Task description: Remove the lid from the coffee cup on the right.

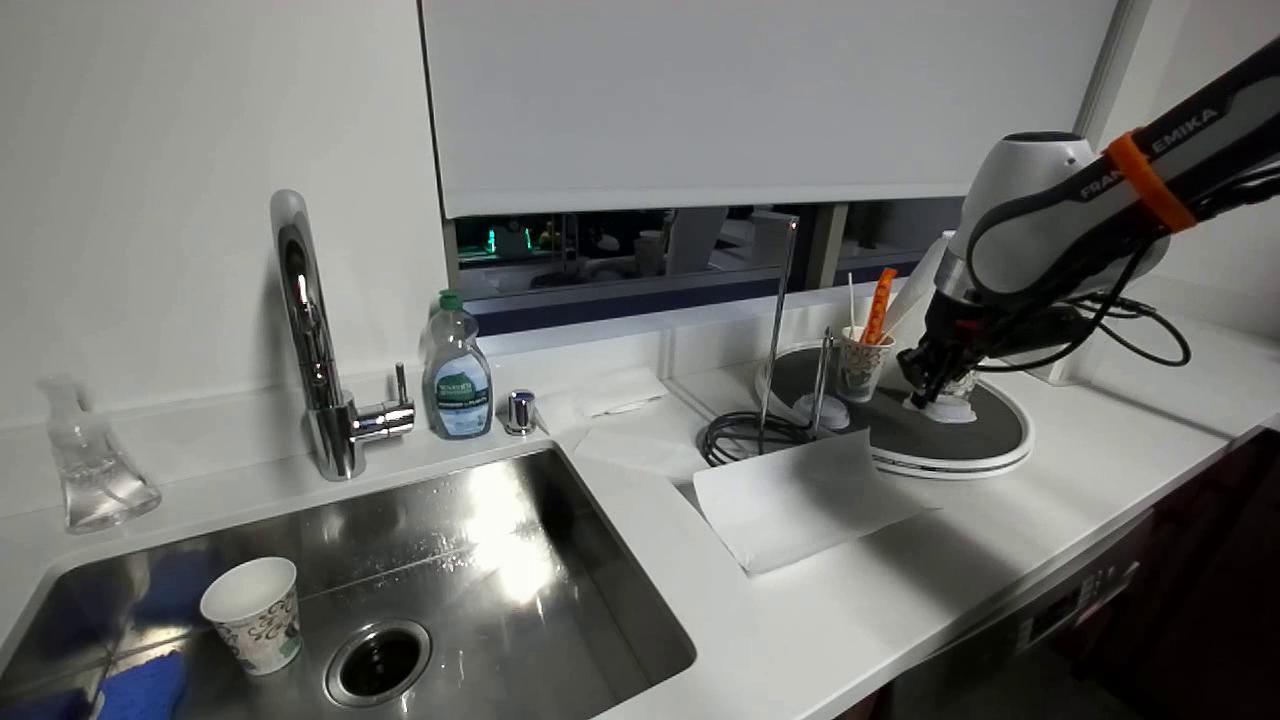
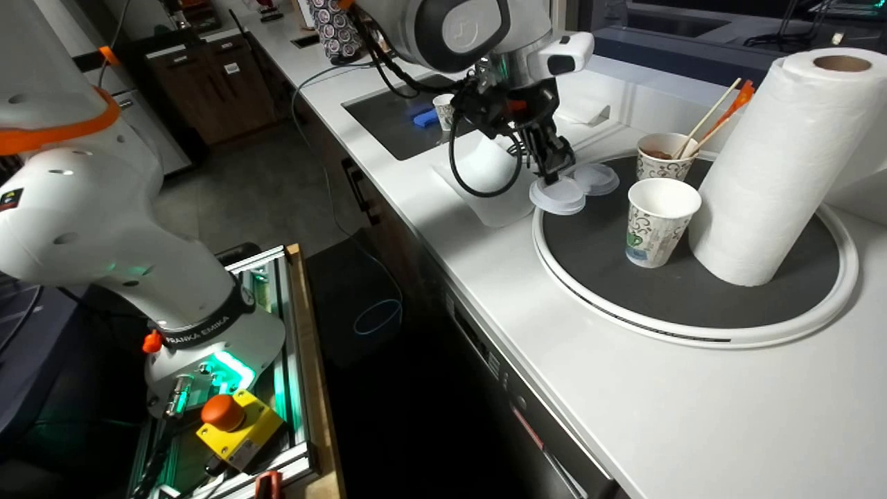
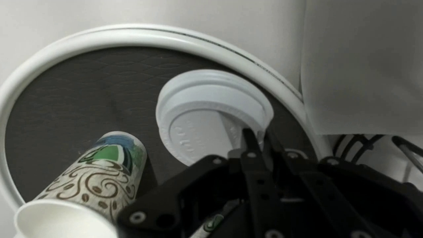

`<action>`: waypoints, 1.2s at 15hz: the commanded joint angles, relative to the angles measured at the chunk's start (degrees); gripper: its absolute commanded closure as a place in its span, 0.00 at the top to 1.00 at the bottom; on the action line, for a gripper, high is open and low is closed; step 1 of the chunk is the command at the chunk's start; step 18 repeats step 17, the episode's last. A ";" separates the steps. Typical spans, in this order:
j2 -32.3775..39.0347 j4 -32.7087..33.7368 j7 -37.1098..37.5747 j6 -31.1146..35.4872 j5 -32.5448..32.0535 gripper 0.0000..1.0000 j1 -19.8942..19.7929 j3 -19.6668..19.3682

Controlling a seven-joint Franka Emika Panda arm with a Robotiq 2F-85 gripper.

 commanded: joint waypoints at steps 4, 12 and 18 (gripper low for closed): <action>11.12 7.06 26.88 7.16 -18.72 0.02 7.49 -8.78; 6.78 7.52 25.79 1.95 -15.55 0.77 9.02 -9.58; 3.69 8.55 26.10 -0.91 -19.52 0.92 7.08 -8.40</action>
